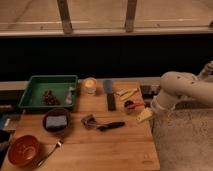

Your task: Place brush in table surface

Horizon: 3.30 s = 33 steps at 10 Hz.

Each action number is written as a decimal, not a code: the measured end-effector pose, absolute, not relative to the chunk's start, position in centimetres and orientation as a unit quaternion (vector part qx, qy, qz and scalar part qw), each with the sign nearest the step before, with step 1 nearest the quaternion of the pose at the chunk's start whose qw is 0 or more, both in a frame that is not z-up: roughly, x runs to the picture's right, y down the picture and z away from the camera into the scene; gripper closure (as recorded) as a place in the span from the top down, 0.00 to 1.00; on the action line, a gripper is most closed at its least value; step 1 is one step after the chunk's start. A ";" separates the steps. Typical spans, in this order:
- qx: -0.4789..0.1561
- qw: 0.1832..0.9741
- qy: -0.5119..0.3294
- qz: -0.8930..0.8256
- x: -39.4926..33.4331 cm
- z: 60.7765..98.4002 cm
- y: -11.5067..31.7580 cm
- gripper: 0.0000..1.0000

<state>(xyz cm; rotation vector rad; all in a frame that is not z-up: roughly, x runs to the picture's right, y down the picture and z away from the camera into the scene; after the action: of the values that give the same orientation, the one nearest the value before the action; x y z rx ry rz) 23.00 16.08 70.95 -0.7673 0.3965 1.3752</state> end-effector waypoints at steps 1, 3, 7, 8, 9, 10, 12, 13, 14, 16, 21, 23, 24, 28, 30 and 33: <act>-0.343 0.688 0.177 0.615 23.0 70.9 16.1 0.80; -0.342 0.691 0.176 0.612 22.9 70.9 16.0 0.80; -0.343 0.749 0.150 0.546 17.7 71.4 14.9 0.80; -0.345 0.772 0.135 0.517 15.2 71.7 14.3 0.80; -0.346 0.784 0.126 0.500 13.8 72.0 13.9 0.80; -0.349 0.799 0.113 0.476 11.5 72.3 13.4 0.80; -0.356 0.827 0.077 0.428 6.5 72.4 12.5 0.80; -0.354 0.845 0.054 0.397 3.7 72.0 12.3 0.80; -0.353 0.856 0.037 0.377 1.5 71.5 12.4 0.80; -0.351 0.858 0.038 0.372 1.6 71.4 12.5 0.80; -0.367 0.855 0.053 0.362 1.8 72.5 14.2 0.80; -0.391 0.855 0.047 0.337 -0.8 75.2 16.4 0.80; -0.406 0.853 0.041 0.327 -2.2 76.4 17.3 0.80; -0.451 0.840 0.033 0.299 -5.4 79.3 20.3 0.80; -0.463 0.835 0.038 0.296 -5.7 79.7 21.5 0.80; -0.471 0.828 0.052 0.300 -5.6 80.0 23.6 0.80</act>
<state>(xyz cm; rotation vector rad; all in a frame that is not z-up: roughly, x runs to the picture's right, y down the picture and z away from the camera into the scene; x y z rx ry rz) -5.64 23.58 79.98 -1.0000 0.1114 0.6381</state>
